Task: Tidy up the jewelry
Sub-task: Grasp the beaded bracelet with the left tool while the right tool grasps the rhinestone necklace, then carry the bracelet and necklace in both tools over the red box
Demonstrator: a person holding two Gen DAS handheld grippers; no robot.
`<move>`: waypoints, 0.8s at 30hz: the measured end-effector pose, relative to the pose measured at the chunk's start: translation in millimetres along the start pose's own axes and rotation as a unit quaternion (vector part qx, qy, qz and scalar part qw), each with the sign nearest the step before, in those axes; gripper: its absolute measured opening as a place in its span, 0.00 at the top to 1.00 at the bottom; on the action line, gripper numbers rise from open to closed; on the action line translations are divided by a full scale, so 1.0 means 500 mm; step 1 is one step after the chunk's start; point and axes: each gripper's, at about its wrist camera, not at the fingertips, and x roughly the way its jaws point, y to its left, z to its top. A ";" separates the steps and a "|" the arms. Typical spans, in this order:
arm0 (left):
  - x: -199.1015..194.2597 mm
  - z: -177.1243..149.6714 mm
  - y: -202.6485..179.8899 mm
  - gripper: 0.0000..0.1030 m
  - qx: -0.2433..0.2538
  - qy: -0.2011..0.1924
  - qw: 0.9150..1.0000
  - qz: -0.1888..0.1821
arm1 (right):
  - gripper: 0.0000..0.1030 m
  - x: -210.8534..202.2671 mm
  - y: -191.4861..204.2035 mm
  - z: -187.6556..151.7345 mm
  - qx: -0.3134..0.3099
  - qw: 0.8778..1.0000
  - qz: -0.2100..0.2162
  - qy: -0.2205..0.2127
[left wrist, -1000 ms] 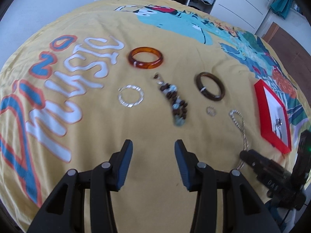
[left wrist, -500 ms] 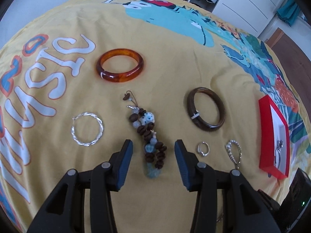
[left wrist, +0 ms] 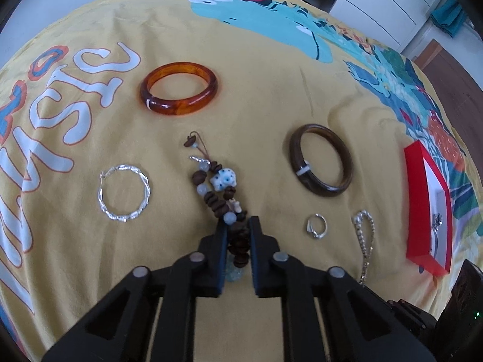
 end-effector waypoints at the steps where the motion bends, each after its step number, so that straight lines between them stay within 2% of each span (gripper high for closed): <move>1: -0.005 -0.004 -0.001 0.89 0.002 0.000 1.000 -0.002 | 0.97 -0.003 0.001 -0.002 0.000 1.000 0.000 0.000; 14: -0.143 -0.060 -0.010 0.89 0.033 -0.030 0.998 -0.042 | 0.97 -0.097 0.065 -0.043 -0.002 1.000 0.016 -0.023; 24: -0.294 -0.109 -0.015 0.89 0.047 -0.075 0.994 -0.064 | 0.97 -0.246 0.135 -0.052 -0.023 0.996 0.018 -0.084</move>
